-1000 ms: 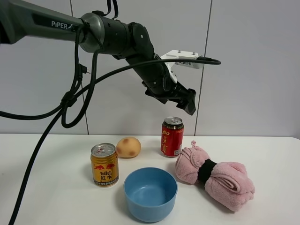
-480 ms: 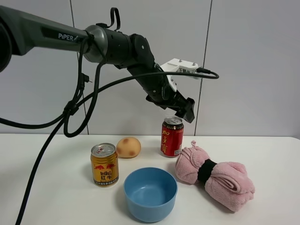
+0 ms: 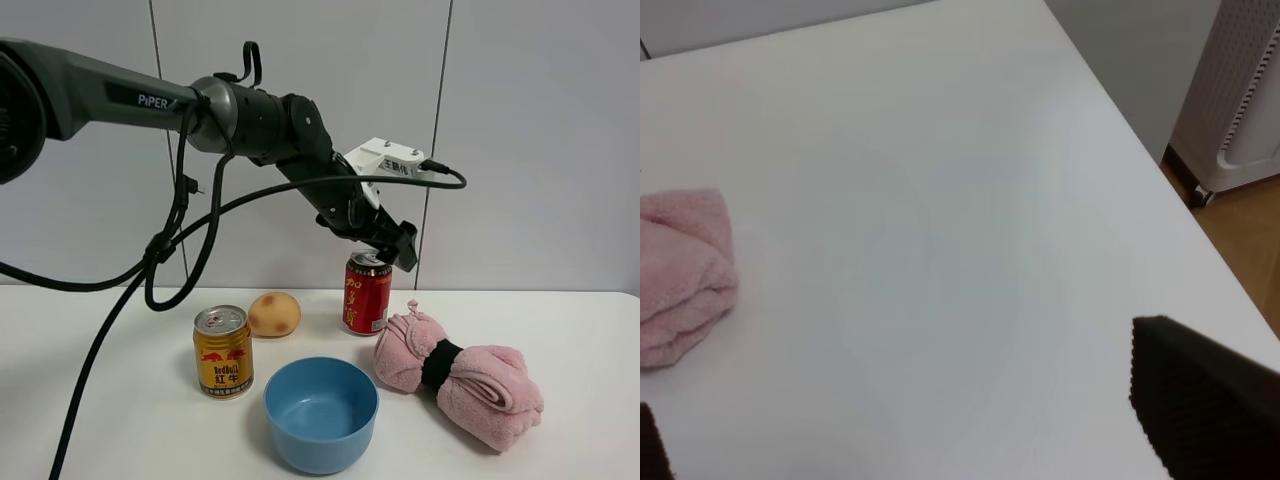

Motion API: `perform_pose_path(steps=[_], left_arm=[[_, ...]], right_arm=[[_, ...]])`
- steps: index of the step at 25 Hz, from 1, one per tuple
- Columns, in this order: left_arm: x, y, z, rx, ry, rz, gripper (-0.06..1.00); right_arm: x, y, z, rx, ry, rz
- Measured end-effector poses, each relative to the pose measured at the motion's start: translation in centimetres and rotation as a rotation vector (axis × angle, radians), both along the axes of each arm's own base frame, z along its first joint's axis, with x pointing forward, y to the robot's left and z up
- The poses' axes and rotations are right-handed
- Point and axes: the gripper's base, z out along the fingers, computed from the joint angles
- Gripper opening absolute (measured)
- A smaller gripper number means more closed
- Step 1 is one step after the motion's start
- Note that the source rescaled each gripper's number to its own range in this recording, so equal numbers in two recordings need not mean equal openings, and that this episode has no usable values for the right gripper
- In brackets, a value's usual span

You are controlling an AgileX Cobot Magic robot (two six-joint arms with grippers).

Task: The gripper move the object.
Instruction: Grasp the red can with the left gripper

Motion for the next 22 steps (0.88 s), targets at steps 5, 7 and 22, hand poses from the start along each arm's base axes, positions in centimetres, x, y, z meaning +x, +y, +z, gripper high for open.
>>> perform_pose_path(steps=[5, 7, 22], left_arm=[[0.4, -0.1, -1.8, 0.007, 0.001, 0.01, 1.0], [0.5, -0.2, -2.5, 0.009, 0.002, 0.013, 1.0], [1.0, -0.3, -5.2, 0.011, -0.004, 0.035, 1.0]], right_arm=[[0.0, 0.0, 0.0, 0.0, 0.0, 0.0], [0.0, 0.0, 0.0, 0.0, 0.0, 0.0], [0.0, 0.0, 0.0, 0.0, 0.0, 0.0]])
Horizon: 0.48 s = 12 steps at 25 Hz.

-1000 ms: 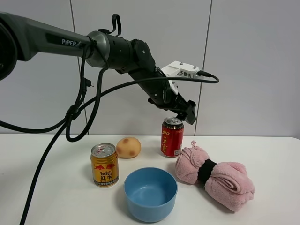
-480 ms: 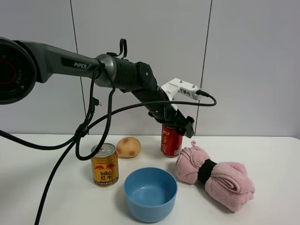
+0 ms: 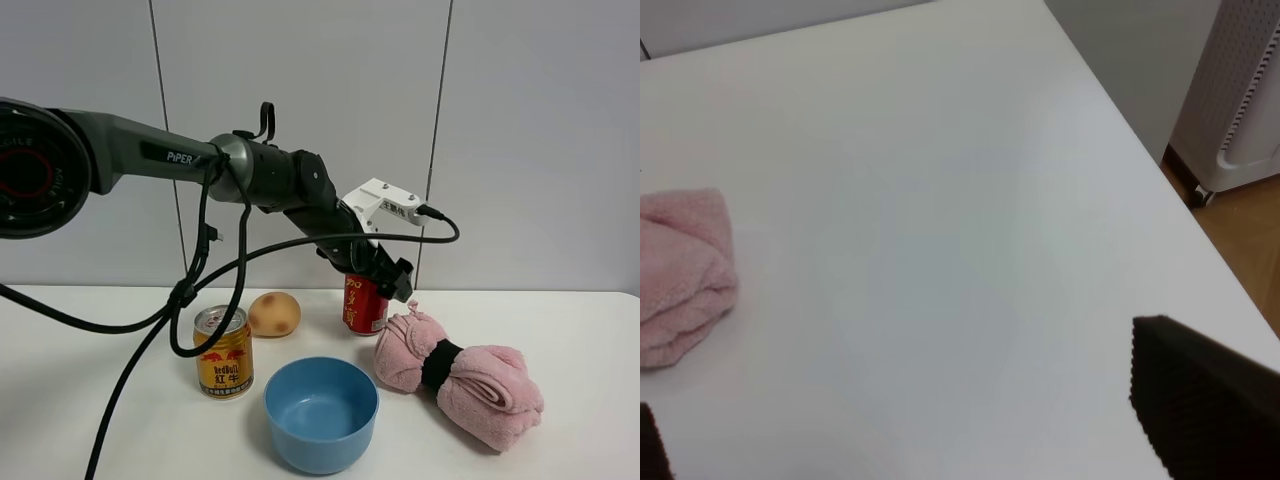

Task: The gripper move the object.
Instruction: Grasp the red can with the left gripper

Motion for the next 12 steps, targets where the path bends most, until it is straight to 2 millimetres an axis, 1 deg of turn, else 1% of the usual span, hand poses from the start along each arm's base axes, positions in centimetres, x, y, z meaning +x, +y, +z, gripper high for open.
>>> perform_pose_path(steps=[3, 10, 12], left_arm=[[0.02, 0.0, -0.46, 0.004, 0.005, 0.001, 1.0], [0.18, -0.03, -0.37, -0.006, -0.014, 0.009, 1.0], [0.18, -0.03, -0.61, -0.004, -0.011, 0.009, 1.0]], right_arm=[[0.0, 0.0, 0.0, 0.0, 0.0, 0.0], [0.0, 0.0, 0.0, 0.0, 0.0, 0.0], [0.0, 0.0, 0.0, 0.0, 0.0, 0.0]])
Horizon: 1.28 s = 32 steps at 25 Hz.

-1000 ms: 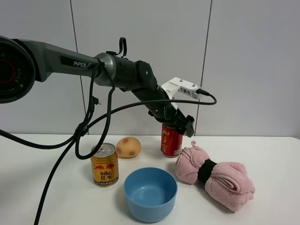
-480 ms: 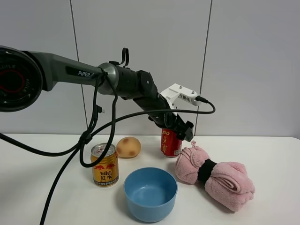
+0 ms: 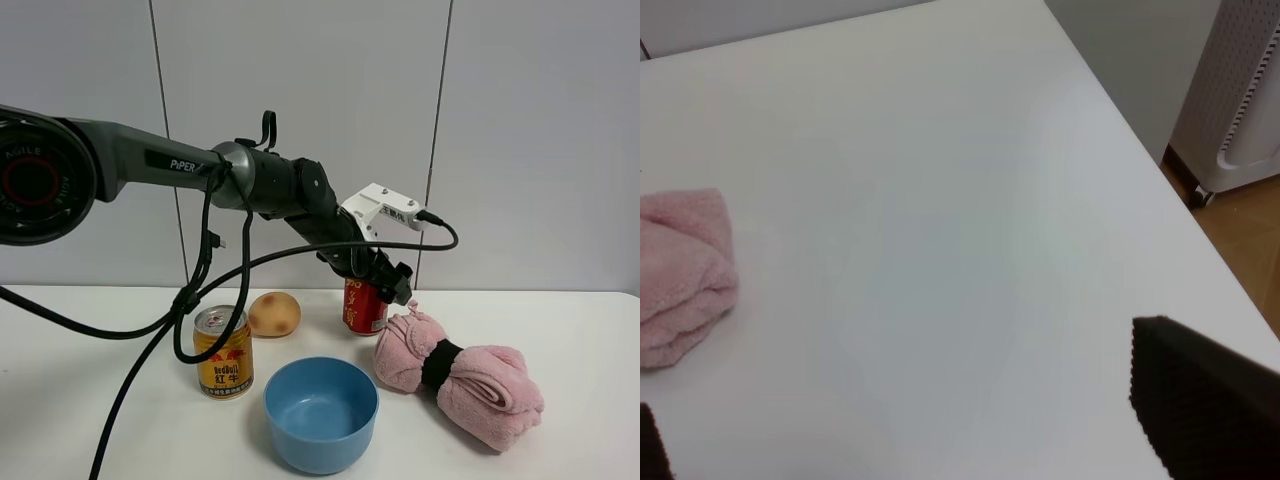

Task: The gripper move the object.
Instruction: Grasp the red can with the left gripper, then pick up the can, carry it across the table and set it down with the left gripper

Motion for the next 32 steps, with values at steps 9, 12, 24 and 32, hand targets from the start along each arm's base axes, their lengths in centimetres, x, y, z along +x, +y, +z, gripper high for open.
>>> perform_pose_path(steps=[9, 12, 24, 32], left_arm=[[0.1, 0.0, -0.6, 0.001, -0.003, 0.004, 1.0], [0.1, 0.0, -0.6, 0.001, -0.004, 0.005, 0.99], [-0.2, 0.0, -0.1, 0.013, 0.023, -0.011, 0.01], [-0.9, 0.5, 5.6, 0.028, -0.025, -0.051, 0.01]], right_arm=[[0.0, 0.0, 0.0, 0.0, 0.0, 0.0], [0.0, 0.0, 0.0, 0.0, 0.0, 0.0], [0.0, 0.0, 0.0, 0.0, 0.0, 0.0], [0.0, 0.0, 0.0, 0.0, 0.0, 0.0]])
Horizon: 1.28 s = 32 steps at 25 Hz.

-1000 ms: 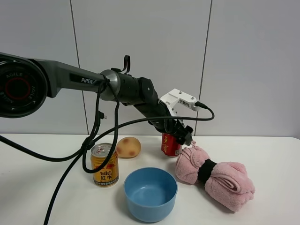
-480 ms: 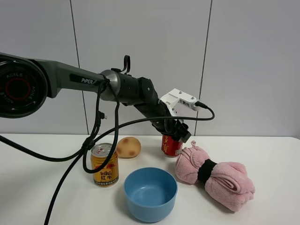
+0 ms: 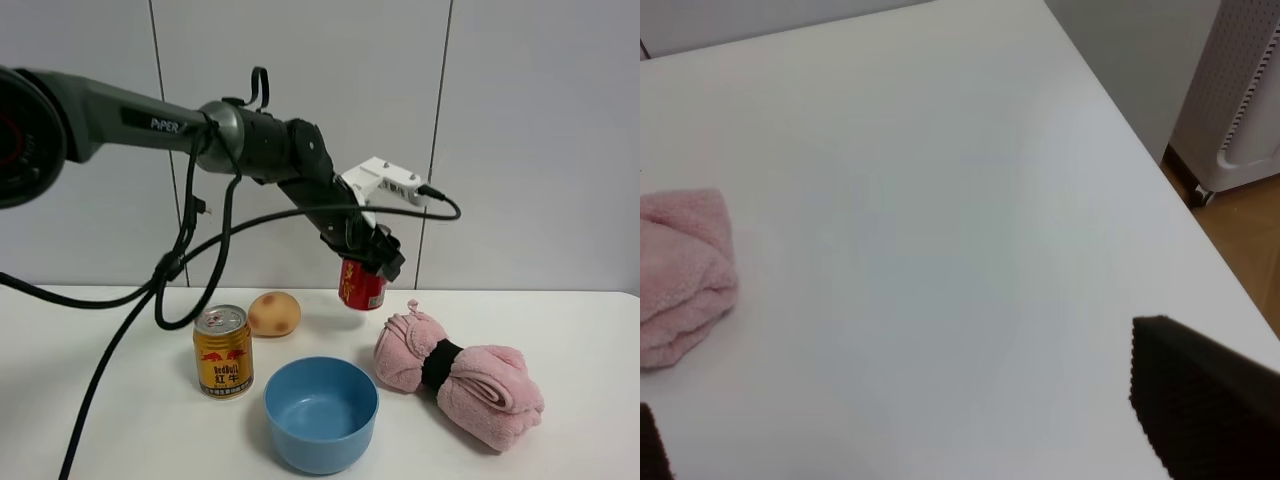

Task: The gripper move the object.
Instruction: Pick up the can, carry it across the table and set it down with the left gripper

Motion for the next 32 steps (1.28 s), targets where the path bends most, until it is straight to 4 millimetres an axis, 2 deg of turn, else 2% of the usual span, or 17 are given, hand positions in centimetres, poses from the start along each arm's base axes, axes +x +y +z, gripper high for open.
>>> perform_pose_path(steps=[4, 7, 13, 22, 29, 32], left_arm=[[-1.2, 0.8, 4.7, 0.023, -0.021, -0.033, 0.01], [-2.2, 1.7, 7.3, 0.077, -0.007, -0.045, 0.01], [-4.3, 3.7, 11.5, 0.181, 0.036, -0.028, 0.01], [-8.3, 6.3, 17.7, 0.213, 0.074, -0.047, 0.01], [-12.3, 9.1, 20.6, 0.214, 0.049, -0.06, 0.01], [-14.5, 10.6, 20.7, 0.22, 0.056, -0.06, 0.01]], right_arm=[[0.0, 0.0, 0.0, 0.0, 0.0, 0.0], [0.0, 0.0, 0.0, 0.0, 0.0, 0.0], [0.0, 0.0, 0.0, 0.0, 0.0, 0.0], [0.0, 0.0, 0.0, 0.0, 0.0, 0.0], [0.0, 0.0, 0.0, 0.0, 0.0, 0.0], [0.0, 0.0, 0.0, 0.0, 0.0, 0.0]])
